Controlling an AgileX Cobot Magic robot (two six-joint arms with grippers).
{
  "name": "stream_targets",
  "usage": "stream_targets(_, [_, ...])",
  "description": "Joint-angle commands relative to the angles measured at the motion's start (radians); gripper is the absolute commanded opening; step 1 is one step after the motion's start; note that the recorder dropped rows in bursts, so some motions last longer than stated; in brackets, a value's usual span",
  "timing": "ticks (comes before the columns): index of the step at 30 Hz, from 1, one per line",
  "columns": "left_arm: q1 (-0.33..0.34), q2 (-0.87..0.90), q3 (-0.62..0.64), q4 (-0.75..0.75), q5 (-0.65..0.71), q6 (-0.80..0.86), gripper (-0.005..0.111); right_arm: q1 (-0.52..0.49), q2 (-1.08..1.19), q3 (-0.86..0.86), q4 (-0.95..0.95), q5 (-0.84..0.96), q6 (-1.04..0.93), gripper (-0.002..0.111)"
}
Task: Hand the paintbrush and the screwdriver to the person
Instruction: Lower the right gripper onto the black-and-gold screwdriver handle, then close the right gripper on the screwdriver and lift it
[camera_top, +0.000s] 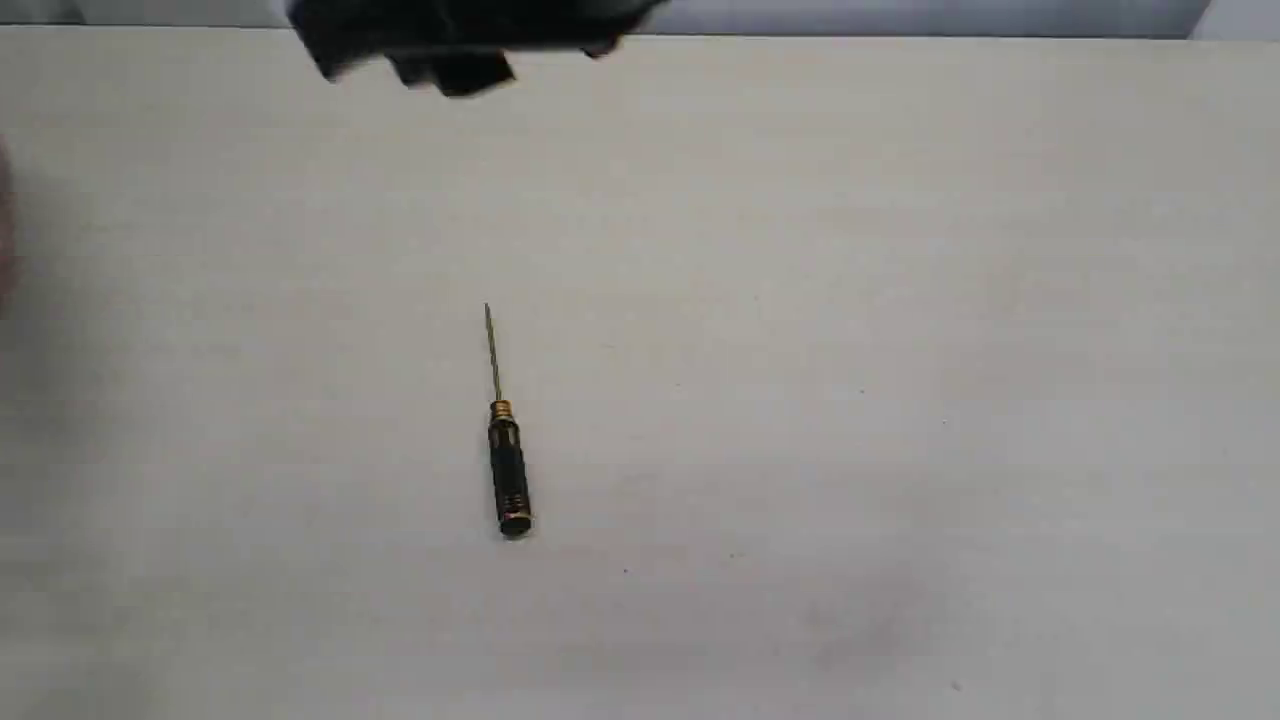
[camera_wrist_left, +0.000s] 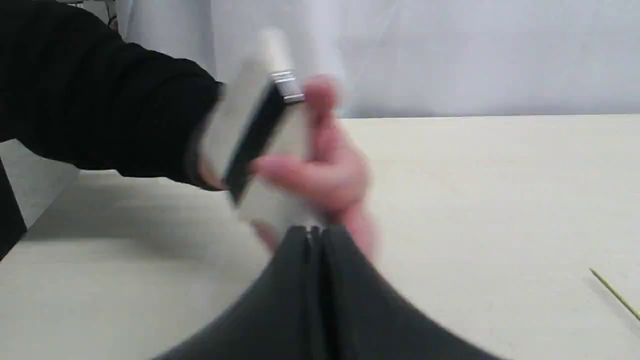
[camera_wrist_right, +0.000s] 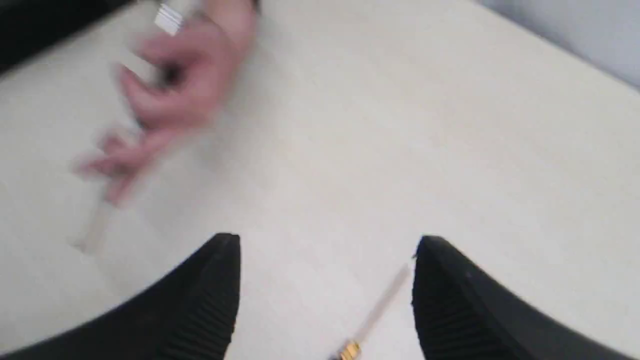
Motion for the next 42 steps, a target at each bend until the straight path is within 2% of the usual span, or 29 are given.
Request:
stream_targets(1, [-0.008, -0.002, 0.002, -0.005, -0.005, -0.002, 0.000, -0.001, 0.011, 0.002, -0.106, 0.195, 0.118, 0.054])
stream_targets(10, [-0.008, -0.002, 0.002, -0.005, -0.005, -0.002, 0.000, -0.001, 0.151, 0.002, -0.084, 0.228, 0.124, 0.054])
stream_targets(18, [-0.008, -0.002, 0.002, -0.003, -0.007, -0.002, 0.000, 0.001, 0.351, 0.002, -0.068, 0.098, 0.134, 0.054])
stream_targets(26, [-0.008, -0.002, 0.002, 0.000, -0.006, -0.002, 0.000, 0.001, 0.528, 0.002, -0.029, 0.052, 0.153, 0.054])
stream_targets(31, [-0.008, -0.002, 0.002, 0.000, -0.006, -0.002, 0.000, 0.001, 0.583, 0.002, 0.021, -0.006, 0.141, 0.054])
stream_targets(36, [-0.008, -0.002, 0.002, -0.002, -0.006, -0.002, 0.000, 0.001, 0.598, 0.002, 0.023, 0.009, 0.141, 0.054])
stream_targets(38, [-0.008, -0.002, 0.002, -0.002, -0.006, -0.002, 0.000, 0.001, 0.598, 0.002, 0.023, 0.021, 0.141, 0.050])
stream_targets(42, [-0.008, -0.002, 0.002, -0.002, -0.006, -0.002, 0.000, 0.001, 0.596, 0.002, 0.007, 0.040, 0.092, 0.017])
